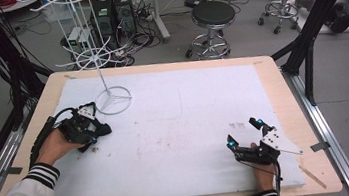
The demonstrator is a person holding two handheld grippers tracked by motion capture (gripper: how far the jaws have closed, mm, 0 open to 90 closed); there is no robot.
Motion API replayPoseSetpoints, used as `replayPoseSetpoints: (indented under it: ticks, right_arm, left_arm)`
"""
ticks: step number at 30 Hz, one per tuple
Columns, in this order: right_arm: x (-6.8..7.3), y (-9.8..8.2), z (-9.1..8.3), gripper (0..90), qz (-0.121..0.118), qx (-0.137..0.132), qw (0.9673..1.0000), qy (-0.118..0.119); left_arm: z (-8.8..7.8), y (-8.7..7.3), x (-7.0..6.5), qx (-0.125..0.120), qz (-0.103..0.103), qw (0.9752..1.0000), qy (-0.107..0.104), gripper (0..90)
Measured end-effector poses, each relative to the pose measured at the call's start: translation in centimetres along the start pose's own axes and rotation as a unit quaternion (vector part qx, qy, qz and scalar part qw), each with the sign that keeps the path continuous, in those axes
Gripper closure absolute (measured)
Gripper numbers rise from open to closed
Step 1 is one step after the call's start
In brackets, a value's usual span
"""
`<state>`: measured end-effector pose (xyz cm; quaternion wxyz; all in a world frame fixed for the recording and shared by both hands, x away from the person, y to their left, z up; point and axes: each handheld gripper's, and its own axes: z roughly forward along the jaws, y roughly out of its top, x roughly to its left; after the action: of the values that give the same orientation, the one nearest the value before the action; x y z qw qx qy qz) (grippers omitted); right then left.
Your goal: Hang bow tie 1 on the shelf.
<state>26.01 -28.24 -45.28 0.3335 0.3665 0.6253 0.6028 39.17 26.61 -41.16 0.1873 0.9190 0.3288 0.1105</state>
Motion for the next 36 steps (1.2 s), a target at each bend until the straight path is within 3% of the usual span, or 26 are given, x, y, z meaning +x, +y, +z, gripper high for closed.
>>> replayPoseSetpoints:
  ticks: [7, 14, 22, 26, 31, 36]
  right_arm:
    - [0.0, 0.0, 0.0, 1.0, 0.0, 0.0, 1.0, 0.0]
    - [0.0, 0.0, 0.0, 1.1, 0.0, 0.0, 1.0, 0.0]
    - [0.0, 0.0, 0.0, 1.1, -0.001, -0.001, 1.0, 0.0]
    - [0.0, 0.0, 0.0, 1.1, -0.001, -0.001, 1.0, 0.0]
    - [0.0, 0.0, 0.0, 1.1, 0.0, 0.0, 1.0, 0.0]
    - [0.0, 0.0, 0.0, 1.1, -0.003, -0.001, 1.0, 0.0]
  left_arm:
    - [0.0, 0.0, -0.3, 0.001, 0.0, 0.9999, 0.011, 75.3]
    - [-0.5, -0.1, -0.3, -0.012, -0.005, 0.9999, 0.001, 75.3]
    - [-1.2, -0.2, -0.4, -0.028, 0.003, 0.9996, -0.001, 75.4]
    - [-1.9, -0.2, -0.3, -0.049, -0.005, 0.9988, -0.006, 75.4]
    - [-3.1, -0.8, -0.2, -0.092, -0.009, 0.9957, -0.01, 75.4]
    - [-4.1, -1.3, 0.0, -0.119, -0.022, 0.9925, -0.015, 75.4]
